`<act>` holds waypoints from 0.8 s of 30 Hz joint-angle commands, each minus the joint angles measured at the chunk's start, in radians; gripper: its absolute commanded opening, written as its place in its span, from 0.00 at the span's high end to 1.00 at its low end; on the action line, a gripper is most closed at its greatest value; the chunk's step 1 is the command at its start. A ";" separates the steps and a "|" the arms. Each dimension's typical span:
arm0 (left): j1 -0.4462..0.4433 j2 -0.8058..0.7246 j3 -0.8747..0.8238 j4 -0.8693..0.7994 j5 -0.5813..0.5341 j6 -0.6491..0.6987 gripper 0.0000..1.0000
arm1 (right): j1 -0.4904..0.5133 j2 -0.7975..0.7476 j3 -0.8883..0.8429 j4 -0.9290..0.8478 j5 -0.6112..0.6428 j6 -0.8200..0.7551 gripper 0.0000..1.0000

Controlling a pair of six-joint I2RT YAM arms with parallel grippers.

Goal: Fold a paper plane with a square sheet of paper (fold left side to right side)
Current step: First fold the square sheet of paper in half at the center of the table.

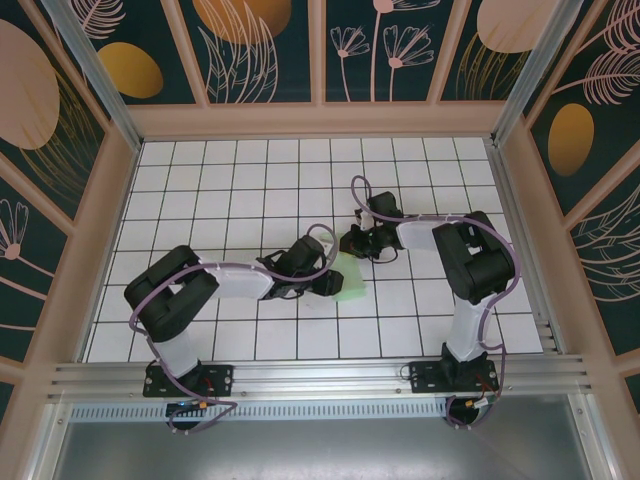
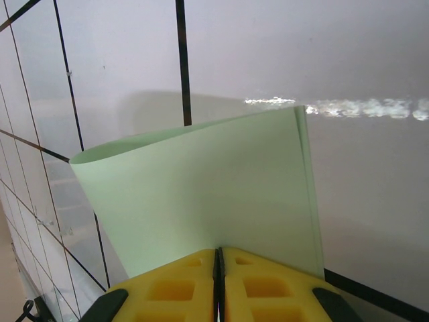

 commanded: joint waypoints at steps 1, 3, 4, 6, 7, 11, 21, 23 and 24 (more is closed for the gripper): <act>-0.028 -0.019 -0.028 -0.027 0.067 0.014 0.54 | 0.006 0.037 -0.036 -0.061 0.090 0.001 0.87; -0.034 -0.023 -0.032 -0.011 0.079 0.011 0.53 | 0.008 0.038 -0.038 -0.060 0.091 0.001 0.87; -0.035 -0.026 -0.035 -0.004 0.084 0.011 0.53 | 0.009 0.037 -0.037 -0.061 0.093 0.002 0.87; -0.039 -0.026 -0.037 -0.001 0.087 0.009 0.53 | 0.010 0.038 -0.038 -0.060 0.094 0.002 0.87; -0.042 -0.025 -0.037 0.000 0.090 0.008 0.53 | 0.010 0.038 -0.037 -0.061 0.093 0.002 0.87; -0.055 -0.025 -0.048 0.015 0.098 -0.002 0.53 | 0.011 0.038 -0.040 -0.060 0.096 0.004 0.87; -0.079 -0.089 -0.086 0.074 0.127 -0.034 0.51 | 0.016 0.036 -0.043 -0.056 0.099 0.004 0.87; -0.080 -0.127 -0.096 0.083 0.122 -0.041 0.50 | 0.016 0.036 -0.043 -0.057 0.099 0.004 0.87; -0.080 -0.147 -0.101 0.084 0.114 -0.047 0.50 | 0.016 0.035 -0.044 -0.056 0.099 0.004 0.87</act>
